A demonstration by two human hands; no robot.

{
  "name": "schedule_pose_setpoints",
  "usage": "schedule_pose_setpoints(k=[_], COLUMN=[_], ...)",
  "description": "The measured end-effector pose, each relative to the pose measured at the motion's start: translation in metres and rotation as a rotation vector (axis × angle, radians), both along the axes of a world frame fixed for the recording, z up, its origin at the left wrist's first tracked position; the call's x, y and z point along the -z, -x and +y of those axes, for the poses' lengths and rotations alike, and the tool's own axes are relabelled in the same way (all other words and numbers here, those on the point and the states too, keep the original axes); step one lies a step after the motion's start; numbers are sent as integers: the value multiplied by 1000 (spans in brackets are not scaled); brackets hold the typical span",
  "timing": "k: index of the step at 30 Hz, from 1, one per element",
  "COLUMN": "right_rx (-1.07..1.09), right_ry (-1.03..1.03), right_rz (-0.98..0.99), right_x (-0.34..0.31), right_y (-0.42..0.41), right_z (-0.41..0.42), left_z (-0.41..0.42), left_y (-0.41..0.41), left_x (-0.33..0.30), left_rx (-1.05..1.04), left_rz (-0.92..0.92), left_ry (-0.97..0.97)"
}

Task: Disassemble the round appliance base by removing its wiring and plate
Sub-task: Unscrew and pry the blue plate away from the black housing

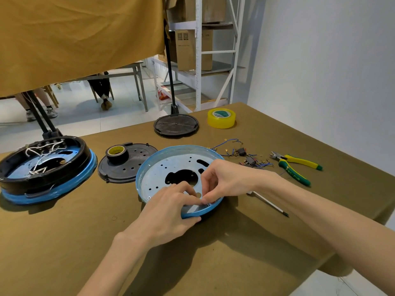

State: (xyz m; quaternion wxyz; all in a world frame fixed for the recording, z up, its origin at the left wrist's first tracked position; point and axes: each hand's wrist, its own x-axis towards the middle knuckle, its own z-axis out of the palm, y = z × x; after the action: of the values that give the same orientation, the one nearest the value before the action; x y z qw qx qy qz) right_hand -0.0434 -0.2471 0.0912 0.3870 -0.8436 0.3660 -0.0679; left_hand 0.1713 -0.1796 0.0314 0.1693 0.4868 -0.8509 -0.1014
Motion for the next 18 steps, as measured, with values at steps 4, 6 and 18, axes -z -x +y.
schedule_pose_setpoints(k=[4, 6, 18], right_rx=[-15, -24, -142], right_ry=[-92, -102, -30], right_rz=[53, 110, 444], right_x=[-10, -15, -20], right_y=[0, 0, -21], right_z=[-7, -12, -30], left_z=[2, 2, 2], left_y=[2, 3, 4], left_x=[0, 0, -3], left_rx=[3, 9, 20], left_rz=[-1, 5, 48], left_ry=[10, 20, 4])
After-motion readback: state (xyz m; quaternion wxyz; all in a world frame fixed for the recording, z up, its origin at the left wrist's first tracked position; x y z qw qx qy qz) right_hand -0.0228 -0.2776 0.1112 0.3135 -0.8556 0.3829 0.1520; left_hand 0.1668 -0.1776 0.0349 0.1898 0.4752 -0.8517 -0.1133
